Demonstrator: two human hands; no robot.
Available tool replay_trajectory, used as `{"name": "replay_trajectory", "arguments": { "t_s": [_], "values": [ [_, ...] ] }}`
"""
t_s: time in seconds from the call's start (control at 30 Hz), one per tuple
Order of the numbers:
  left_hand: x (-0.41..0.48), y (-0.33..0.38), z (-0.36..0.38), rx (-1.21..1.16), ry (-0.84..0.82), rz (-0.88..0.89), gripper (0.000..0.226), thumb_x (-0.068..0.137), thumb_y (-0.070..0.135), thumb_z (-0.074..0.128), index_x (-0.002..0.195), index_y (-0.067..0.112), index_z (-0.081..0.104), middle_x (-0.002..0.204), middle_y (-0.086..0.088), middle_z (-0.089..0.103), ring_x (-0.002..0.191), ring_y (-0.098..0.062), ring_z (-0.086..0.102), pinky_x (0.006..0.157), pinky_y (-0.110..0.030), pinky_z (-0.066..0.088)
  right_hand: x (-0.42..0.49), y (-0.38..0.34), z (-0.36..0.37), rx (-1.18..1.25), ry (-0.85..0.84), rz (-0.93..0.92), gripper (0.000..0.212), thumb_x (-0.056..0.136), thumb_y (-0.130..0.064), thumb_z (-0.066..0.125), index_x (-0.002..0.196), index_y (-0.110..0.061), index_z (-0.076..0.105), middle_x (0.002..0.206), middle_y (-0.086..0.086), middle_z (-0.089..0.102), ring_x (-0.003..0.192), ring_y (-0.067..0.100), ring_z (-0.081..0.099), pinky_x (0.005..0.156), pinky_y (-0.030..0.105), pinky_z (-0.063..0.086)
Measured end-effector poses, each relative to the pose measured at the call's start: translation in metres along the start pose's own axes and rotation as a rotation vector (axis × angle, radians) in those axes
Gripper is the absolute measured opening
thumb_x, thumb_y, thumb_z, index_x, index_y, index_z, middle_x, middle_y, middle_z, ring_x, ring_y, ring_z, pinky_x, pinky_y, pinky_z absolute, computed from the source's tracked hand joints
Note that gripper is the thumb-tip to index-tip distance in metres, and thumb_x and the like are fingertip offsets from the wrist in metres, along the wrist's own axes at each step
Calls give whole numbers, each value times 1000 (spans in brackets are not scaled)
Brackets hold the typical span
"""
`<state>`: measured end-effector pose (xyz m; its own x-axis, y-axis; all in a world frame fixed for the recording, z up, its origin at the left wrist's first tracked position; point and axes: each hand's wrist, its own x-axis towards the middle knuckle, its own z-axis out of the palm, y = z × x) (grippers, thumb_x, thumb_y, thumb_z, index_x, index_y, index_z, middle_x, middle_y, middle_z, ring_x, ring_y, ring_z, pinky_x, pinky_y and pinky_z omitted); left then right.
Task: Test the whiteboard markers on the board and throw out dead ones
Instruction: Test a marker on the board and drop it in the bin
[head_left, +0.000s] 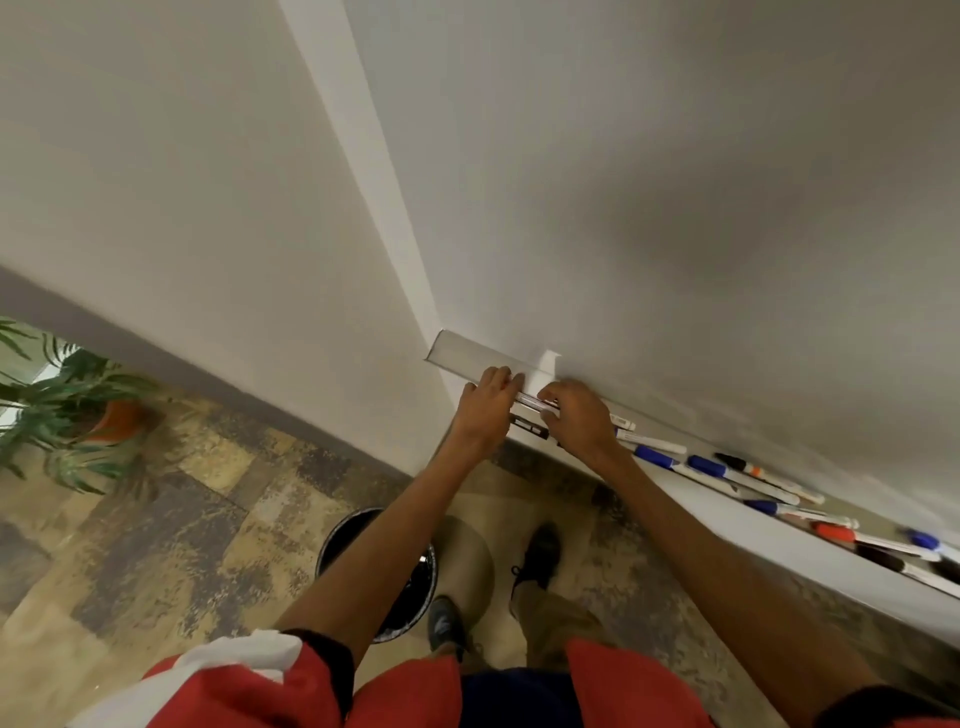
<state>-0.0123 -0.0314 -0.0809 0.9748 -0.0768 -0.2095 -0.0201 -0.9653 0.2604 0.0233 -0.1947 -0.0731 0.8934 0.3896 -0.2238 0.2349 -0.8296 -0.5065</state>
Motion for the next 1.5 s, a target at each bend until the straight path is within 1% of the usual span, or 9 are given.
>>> {"name": "replay_trajectory", "arguments": {
  "t_s": [0.23,0.37,0.53,0.67,0.8,0.97,1.17,1.37,1.5],
  "values": [
    [6,-10,5,14,53,-8,35,88,-5,60,120,9,64,119,-11,59,114,-31,53,84,-41,47,4,5,6,-1,16,-52,20,91,-21,66,109,-15,72,104,8,65,97,24,58,84,33,45],
    [10,-9,-3,-12,67,33,19,94,2,58,108,9,68,112,-10,63,105,-27,56,82,-37,47,2,7,8,16,30,-74,21,91,-24,68,109,-14,71,105,7,65,98,23,57,86,34,45],
    [-7,1,-13,-161,119,85,19,98,10,58,115,7,65,114,-11,64,94,-26,62,79,-37,54,-4,3,-3,24,106,-173,22,90,-30,67,108,-18,71,108,2,63,104,19,53,87,30,31],
    [-26,11,-21,-222,157,105,23,101,12,53,123,8,58,116,-11,63,94,-26,64,82,-39,56,-20,-9,-20,39,115,-261,25,95,-33,63,111,-15,71,107,3,70,97,21,63,86,35,46],
    [-42,16,-35,-189,59,130,35,103,18,51,137,10,50,117,-15,67,100,-30,66,89,-41,55,-43,-18,-26,-45,198,-264,26,94,-35,62,110,-15,70,105,2,72,91,21,66,75,24,43],
    [-68,16,-54,-113,22,234,22,102,23,53,114,11,67,101,-11,71,88,-28,68,81,-41,55,-77,-32,-28,-131,235,-292,32,96,-44,57,109,-18,70,103,2,72,86,19,65,71,27,47],
    [-94,23,-64,-69,121,350,19,101,16,55,117,16,65,103,-6,72,86,-24,68,77,-32,52,-113,-44,-36,-246,324,-275,48,94,-53,45,108,-17,73,72,3,71,56,13,51,60,23,35],
    [-105,38,-74,-47,189,423,25,102,13,52,125,14,62,116,-9,70,94,-26,68,87,-35,55,-128,-45,-53,-334,341,-230,59,90,-61,38,99,-15,73,68,4,69,52,15,50,59,22,34],
    [-106,54,-91,-83,279,440,22,103,17,51,120,11,63,109,-10,71,88,-26,67,80,-31,52,-136,-45,-73,-318,411,-196,65,88,-65,32,90,-13,71,64,3,65,51,14,47,54,19,27]
  ]
}}
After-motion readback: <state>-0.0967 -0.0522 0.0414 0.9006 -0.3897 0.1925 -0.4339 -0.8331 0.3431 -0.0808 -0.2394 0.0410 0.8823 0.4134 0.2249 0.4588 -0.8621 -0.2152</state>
